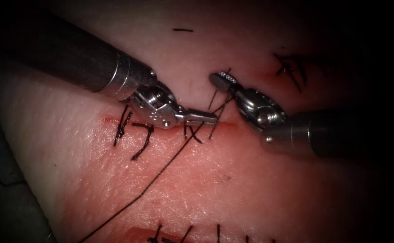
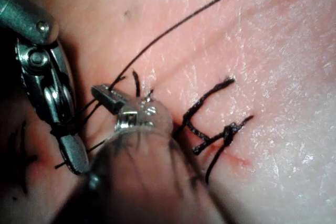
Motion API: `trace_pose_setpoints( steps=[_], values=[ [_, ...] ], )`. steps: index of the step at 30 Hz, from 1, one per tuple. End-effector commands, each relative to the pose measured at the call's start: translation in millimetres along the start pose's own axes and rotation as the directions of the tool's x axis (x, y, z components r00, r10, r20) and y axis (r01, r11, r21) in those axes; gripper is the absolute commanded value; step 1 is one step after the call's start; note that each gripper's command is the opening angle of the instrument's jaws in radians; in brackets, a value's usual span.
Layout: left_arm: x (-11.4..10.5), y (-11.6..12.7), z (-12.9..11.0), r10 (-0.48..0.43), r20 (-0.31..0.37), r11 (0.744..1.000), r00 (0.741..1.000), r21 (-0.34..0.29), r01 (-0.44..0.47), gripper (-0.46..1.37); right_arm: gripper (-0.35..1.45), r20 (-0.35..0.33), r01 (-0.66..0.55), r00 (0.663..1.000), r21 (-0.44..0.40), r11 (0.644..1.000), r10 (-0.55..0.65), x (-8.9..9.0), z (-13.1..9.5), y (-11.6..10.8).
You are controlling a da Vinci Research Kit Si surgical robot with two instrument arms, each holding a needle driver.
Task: Wound Closure
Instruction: Grab the short tail with the right gripper
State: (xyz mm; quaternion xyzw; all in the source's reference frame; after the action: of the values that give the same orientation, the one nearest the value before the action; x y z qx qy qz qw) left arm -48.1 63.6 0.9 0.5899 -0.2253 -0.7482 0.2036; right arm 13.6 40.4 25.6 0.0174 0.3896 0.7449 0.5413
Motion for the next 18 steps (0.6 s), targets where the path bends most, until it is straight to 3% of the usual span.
trace_pose_setpoints(
  steps=[1,18],
  values=[
    [0.0,0.0,-0.1,0.0,0.0,1.0,1.0,-0.006,0.0,-0.35,-0.35,-0.006,-0.007,1.0,-0.016,1.0,0.007,0.2,0.0,-0.1],
    [-0.3,-0.1,-0.5,-0.005,-0.008,1.0,1.0,-0.008,0.005,-0.35,-0.35,-0.038,-0.027,0.999,0.01,1.0,0.027,-0.6,-2.1,-1.3]
  ],
)
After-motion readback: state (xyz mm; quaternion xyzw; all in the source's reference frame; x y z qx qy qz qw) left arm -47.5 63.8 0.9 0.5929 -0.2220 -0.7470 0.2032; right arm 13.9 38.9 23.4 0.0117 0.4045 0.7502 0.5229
